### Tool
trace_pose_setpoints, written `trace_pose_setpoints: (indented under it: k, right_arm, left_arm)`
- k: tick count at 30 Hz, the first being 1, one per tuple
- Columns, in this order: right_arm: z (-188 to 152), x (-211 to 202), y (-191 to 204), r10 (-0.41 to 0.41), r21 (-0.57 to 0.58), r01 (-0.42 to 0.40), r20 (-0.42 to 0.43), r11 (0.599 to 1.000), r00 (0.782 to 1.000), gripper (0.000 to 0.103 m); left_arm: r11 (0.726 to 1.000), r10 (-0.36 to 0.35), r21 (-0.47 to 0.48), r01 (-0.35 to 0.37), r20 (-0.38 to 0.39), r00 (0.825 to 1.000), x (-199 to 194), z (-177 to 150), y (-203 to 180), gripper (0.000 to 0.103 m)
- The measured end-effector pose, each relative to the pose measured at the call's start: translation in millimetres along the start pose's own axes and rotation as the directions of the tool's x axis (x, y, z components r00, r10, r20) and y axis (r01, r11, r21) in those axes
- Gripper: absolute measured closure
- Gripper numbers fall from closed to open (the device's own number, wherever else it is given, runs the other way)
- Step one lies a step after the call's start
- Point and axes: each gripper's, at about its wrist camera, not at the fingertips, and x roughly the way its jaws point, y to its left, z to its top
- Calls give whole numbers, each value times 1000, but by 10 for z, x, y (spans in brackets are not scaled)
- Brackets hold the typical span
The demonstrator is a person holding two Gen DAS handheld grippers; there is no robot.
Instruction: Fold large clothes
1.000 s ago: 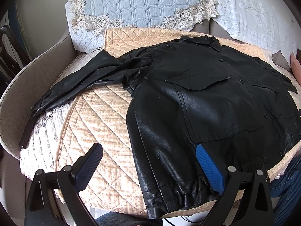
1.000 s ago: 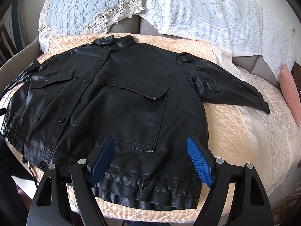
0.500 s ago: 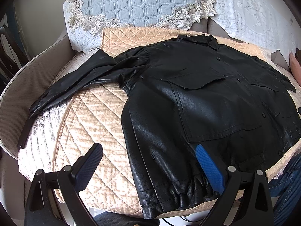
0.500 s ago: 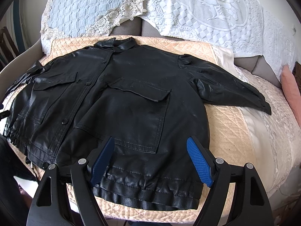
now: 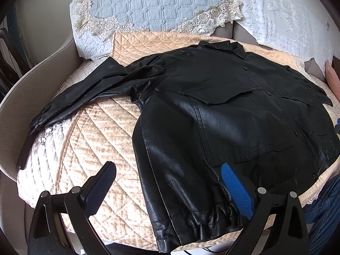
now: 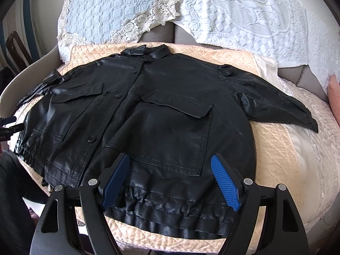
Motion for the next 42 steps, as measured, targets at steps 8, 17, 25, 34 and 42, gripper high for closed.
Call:
trace_pose_setpoints:
  k: [8, 17, 25, 34, 42]
  right_arm:
    - [153, 144, 314, 36, -70, -35, 7, 997, 999, 23]
    - [566, 540, 792, 117, -134, -114, 15, 984, 993, 23]
    - [1018, 962, 1293, 177, -264, -164, 25, 950, 984, 23]
    - [1139, 1244, 1441, 237, -295, -231, -14, 927, 971, 23]
    - [1100, 1180, 1376, 277, -273, -270, -13, 923, 961, 23]
  left_arm:
    - [999, 33, -44, -32, 32, 999, 97, 75, 149, 3]
    - [985, 31, -170, -26, 26, 999, 389, 280, 574, 7]
    - [895, 145, -430, -118, 30, 989, 640, 440, 1534, 9]
    - [761, 237, -619, -195, -15, 971, 947, 478, 2383, 9]
    - [714, 309, -646, -270, -56, 950, 1147, 569, 2619, 75]
